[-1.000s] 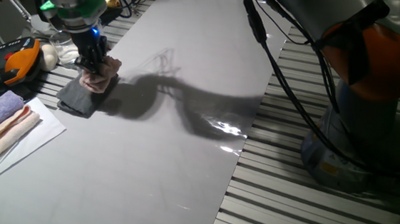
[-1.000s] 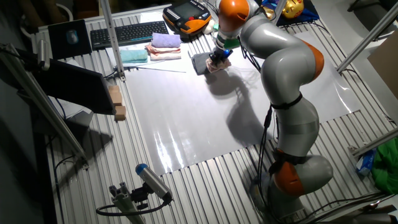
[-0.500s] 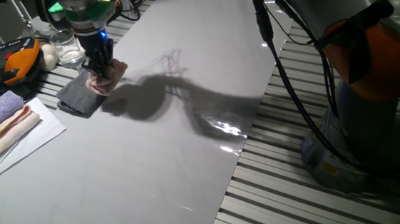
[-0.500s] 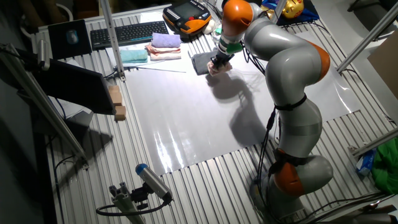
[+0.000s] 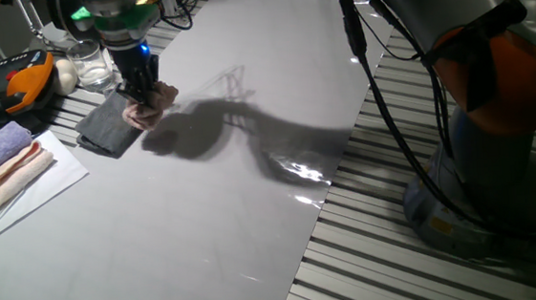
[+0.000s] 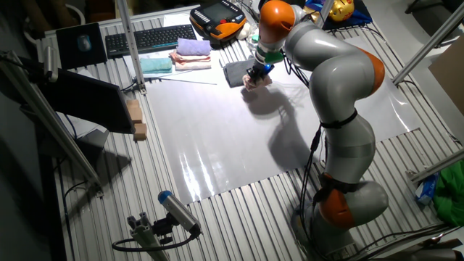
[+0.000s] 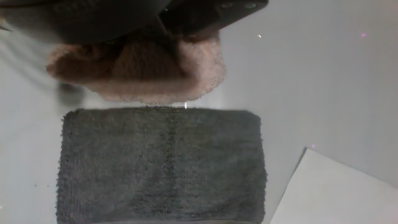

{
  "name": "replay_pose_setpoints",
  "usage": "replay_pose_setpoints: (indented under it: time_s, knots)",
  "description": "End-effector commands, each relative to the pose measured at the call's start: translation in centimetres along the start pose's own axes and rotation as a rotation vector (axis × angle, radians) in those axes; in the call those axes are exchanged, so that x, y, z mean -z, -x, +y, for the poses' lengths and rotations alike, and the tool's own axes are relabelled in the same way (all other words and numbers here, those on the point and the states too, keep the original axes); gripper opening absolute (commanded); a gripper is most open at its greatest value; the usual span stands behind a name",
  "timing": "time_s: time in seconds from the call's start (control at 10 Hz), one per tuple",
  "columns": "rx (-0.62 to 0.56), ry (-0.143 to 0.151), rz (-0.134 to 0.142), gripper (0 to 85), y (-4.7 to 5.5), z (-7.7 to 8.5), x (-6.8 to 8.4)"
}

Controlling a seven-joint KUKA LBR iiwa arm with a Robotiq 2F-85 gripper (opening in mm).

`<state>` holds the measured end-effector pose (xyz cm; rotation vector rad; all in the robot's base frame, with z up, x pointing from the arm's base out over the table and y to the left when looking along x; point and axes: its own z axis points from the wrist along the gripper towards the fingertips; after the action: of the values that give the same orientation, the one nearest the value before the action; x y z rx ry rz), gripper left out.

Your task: Clean the table with a cloth

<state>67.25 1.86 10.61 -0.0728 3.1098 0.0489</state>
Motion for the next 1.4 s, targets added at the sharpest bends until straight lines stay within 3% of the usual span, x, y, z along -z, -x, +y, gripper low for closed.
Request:
replay_pose_setpoints:
  time_s: [0.0,0.1,0.3,0.5,0.8,0.9,1.0,1.3]
  knots:
    - [-0.007,-0.002,-0.004,0.0,-0.2,-0.1,-0.3]
    - [-0.006,-0.020,0.003,0.0,-0.3,0.1,-0.6]
    - [-0.021,-0.002,0.028,0.0,-0.2,0.6,-0.5]
    - [-0.008,0.018,0.032,0.0,-0.7,0.6,-0.4]
    - [-0.001,0.002,0.040,0.0,-0.8,0.9,-0.2]
    - [-0.014,-0.036,0.016,0.0,-1.2,1.5,-0.5]
    - [-0.027,-0.028,-0.002,0.0,-1.6,1.7,-0.4]
    - [0.021,-0.066,0.007,0.0,-1.9,1.1,0.5]
